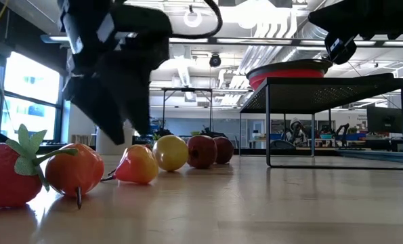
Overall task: Pick & Place Fruit
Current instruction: Put the pear into the strainer bowl on the shelf
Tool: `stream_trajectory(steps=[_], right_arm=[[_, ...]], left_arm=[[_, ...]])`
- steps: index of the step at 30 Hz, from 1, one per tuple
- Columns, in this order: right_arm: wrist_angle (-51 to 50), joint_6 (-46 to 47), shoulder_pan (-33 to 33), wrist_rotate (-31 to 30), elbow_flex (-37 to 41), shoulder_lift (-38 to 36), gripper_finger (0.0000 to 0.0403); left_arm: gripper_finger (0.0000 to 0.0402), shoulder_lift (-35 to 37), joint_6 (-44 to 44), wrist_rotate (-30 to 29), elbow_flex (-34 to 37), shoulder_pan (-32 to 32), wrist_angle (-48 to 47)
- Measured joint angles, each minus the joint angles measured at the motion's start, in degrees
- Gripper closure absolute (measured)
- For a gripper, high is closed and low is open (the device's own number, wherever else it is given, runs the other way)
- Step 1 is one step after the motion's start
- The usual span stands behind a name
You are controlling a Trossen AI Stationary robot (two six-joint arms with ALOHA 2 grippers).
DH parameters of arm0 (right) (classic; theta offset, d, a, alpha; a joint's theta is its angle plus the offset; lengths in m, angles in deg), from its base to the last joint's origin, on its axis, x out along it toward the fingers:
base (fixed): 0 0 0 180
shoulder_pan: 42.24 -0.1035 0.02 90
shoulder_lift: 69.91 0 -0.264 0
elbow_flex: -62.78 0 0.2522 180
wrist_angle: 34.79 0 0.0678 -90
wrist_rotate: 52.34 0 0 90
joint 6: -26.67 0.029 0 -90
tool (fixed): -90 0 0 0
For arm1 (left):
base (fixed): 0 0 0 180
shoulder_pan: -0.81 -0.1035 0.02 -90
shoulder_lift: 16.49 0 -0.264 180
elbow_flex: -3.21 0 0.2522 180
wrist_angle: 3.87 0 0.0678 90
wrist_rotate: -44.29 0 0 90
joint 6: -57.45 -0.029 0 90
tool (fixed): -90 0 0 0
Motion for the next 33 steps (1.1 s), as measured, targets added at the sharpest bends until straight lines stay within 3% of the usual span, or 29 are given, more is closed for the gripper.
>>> stream_trajectory(steps=[33], right_arm=[[-0.6, 0.0, 0.0, 0.0, 0.0, 0.0, 0.0398]], left_arm=[[0.0098, -6.0, 0.2, -4.8, 0.1, 0.0, 3.8]])
